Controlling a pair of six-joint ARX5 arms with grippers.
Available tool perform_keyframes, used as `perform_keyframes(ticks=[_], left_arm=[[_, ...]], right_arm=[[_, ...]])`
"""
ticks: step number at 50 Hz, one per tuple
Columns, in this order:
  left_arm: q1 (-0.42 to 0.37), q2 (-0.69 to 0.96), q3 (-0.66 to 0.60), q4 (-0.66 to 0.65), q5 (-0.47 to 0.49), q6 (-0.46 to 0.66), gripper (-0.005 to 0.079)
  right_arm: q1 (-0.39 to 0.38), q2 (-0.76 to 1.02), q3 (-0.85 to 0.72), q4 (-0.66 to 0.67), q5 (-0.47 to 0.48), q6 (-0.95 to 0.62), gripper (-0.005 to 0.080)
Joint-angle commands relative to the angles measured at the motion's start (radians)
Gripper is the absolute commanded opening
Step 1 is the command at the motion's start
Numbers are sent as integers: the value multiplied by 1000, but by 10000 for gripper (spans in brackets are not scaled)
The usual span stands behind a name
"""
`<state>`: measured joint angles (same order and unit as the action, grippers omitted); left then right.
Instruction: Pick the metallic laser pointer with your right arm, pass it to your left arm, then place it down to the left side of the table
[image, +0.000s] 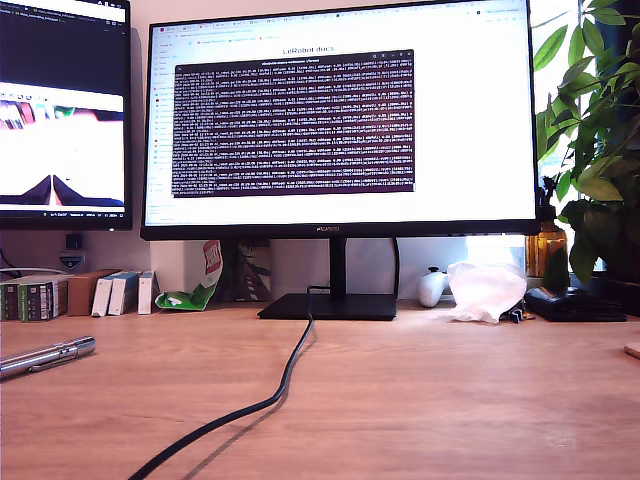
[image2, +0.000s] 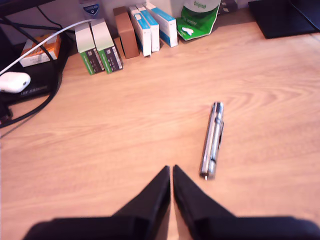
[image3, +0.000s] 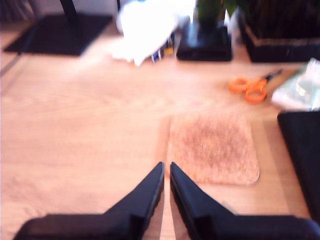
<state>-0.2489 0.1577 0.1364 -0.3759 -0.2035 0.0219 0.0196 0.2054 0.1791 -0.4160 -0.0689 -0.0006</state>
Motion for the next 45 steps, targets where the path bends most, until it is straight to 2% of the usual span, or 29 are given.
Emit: perform_keyframes(ticks=[1,10,25,33,41,45], left_arm=[[-3,-40,-21,-23,-1,2,-23],[-3,-176,-30,-106,-2,-15,-23],[-9,-169,-32,-110,-7,-22,-23],[-9,-169,-32,-100,-15,-21,-23],[-10,-169,-32,-95,-14,-19,-23],[-10,-169,-32,-91,-14,-13,-23]], right_arm=[[0,-2,-16,0,1,5,-11],[0,-2,-16,5,0,21,-11],[0,-3,-14,51,-9,38,-11],[0,-67,-15,0,-21,22,-11],[0,-209,-16,-79,-26,11,-11],[0,-204,-16,-82,-27,2,-11]])
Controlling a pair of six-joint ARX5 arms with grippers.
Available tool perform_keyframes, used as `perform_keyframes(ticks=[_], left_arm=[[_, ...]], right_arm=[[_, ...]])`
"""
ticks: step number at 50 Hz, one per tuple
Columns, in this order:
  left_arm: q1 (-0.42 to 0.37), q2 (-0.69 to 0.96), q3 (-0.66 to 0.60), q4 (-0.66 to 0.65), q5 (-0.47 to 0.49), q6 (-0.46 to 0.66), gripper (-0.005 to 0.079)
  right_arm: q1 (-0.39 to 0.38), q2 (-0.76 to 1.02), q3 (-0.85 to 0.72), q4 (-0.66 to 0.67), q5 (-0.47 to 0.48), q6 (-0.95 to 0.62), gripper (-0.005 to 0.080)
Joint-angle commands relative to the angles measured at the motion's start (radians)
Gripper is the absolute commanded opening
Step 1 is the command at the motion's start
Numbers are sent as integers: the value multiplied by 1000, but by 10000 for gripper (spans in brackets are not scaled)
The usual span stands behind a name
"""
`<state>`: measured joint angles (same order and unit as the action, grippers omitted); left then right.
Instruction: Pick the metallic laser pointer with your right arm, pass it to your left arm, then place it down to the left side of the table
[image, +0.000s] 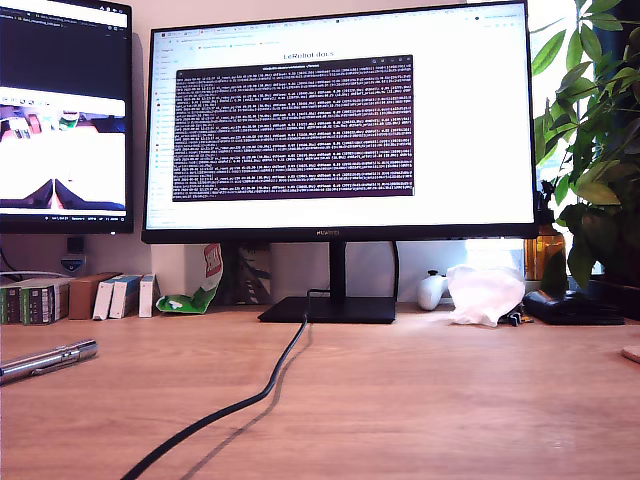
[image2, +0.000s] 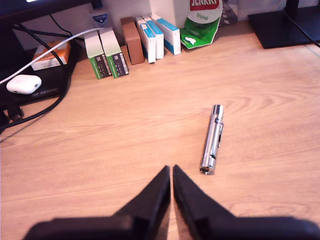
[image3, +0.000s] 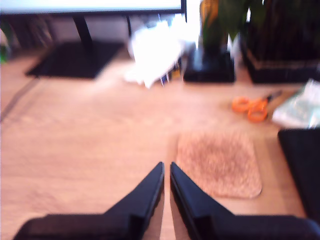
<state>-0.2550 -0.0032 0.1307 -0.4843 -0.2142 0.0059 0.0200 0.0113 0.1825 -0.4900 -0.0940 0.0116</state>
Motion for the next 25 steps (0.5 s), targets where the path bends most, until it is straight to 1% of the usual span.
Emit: perform_keyframes(ticks=[1,8,18,25], left_arm=[[-4,-8,-26,20,-3,3,-23],[-10,-8,-27,35,14,21,-23],[-16,-8,-29,50,12,21,-23],[-16,-8,-55,96,13,17,-23]], right_arm=[[-1,-9,-20,-8,-5,-13,-11],[0,-10,-48,2,-11,-27,-11],[0,-10,-106,82,-15,-10,-11],[0,-10,-121,133,-97,-25,-11]])
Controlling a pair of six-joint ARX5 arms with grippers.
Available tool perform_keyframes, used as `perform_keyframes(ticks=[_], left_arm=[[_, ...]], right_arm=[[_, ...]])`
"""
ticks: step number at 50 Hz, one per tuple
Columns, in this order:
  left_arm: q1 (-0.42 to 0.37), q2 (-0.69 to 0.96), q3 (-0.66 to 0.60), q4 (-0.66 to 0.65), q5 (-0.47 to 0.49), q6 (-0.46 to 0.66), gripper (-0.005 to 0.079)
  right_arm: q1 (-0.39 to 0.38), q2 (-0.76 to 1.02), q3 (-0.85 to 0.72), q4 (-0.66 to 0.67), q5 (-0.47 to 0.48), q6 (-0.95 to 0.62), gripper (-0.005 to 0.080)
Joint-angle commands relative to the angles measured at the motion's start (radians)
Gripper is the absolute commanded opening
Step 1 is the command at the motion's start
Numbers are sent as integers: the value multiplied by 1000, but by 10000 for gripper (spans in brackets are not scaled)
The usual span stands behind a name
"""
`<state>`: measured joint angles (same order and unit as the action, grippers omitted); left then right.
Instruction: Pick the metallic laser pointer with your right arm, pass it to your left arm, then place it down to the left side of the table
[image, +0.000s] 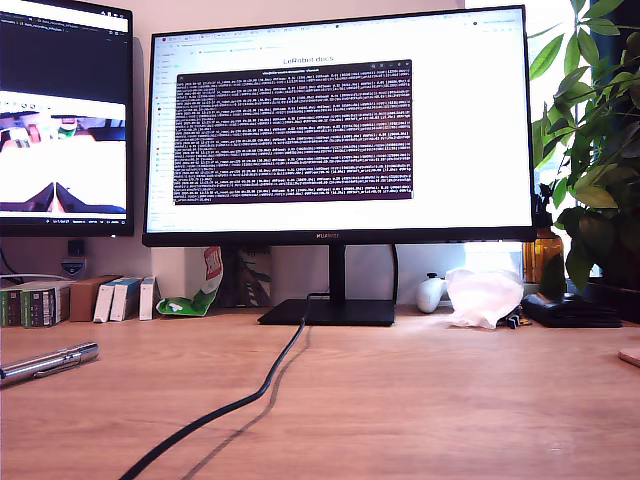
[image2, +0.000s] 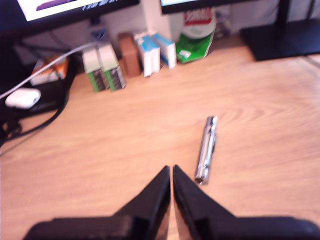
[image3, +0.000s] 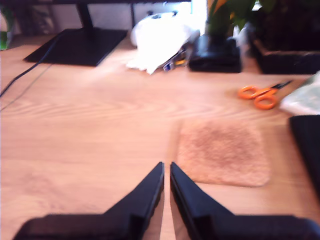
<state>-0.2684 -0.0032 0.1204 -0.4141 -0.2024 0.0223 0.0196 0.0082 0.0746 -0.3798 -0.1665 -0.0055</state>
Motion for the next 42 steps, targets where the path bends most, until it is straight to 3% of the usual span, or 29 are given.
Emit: perform_keyframes(ticks=[1,12,42], left_arm=[[-2,-8,-51,37,3,-1,-23],[-2,-8,-85,102,3,-25,-23],[-2,-8,-85,44,4,-75,-23]], right_arm=[[1,-7,-14,29,-36,-14,-11],[0,-7,-22,62,-60,-47,-11],[2,-7,-22,59,-60,-43,-11]])
